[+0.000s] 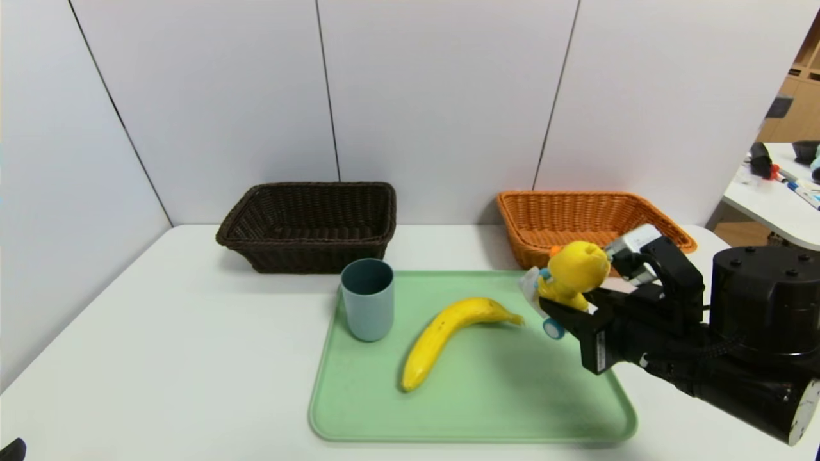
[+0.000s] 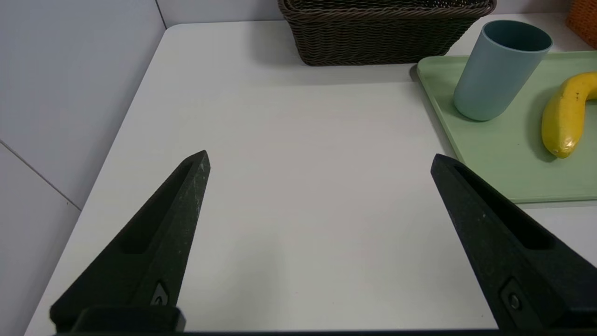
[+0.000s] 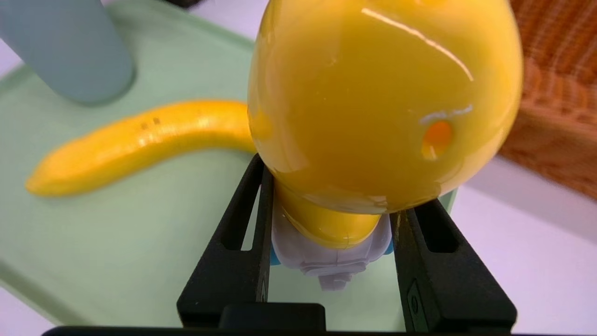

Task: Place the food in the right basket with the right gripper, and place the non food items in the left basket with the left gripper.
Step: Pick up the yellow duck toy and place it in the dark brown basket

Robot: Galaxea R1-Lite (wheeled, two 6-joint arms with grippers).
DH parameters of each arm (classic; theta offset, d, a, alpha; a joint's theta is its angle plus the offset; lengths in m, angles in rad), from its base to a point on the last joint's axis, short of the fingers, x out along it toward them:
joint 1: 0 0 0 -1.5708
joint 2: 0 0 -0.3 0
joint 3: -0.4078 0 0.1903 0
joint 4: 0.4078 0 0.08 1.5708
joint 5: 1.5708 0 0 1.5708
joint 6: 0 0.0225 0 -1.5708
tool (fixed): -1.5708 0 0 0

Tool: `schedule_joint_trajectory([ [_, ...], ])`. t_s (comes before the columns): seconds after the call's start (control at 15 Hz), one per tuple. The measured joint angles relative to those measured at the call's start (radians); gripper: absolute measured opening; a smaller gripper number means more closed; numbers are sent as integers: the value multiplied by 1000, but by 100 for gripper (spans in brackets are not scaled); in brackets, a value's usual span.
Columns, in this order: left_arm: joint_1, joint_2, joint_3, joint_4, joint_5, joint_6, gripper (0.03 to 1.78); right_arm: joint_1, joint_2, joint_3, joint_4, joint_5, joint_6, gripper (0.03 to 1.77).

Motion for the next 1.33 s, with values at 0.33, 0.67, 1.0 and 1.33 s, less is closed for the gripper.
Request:
schedule_joint_trajectory([
  [0.33, 0, -13, 4, 14, 1, 5, 169, 46, 13, -182, 18, -23, 0, 73],
  [0.67, 0, -36, 1, 43, 2, 12, 169, 88, 88, -444, 96, -30, 4, 73],
  [1.0, 2, -47, 0, 44, 1, 12, 169, 137, 225, -699, 174, -47, 14, 73],
  [1.33, 2, -53, -1, 45, 5, 12, 169, 163, 381, -918, 210, -52, 33, 73],
])
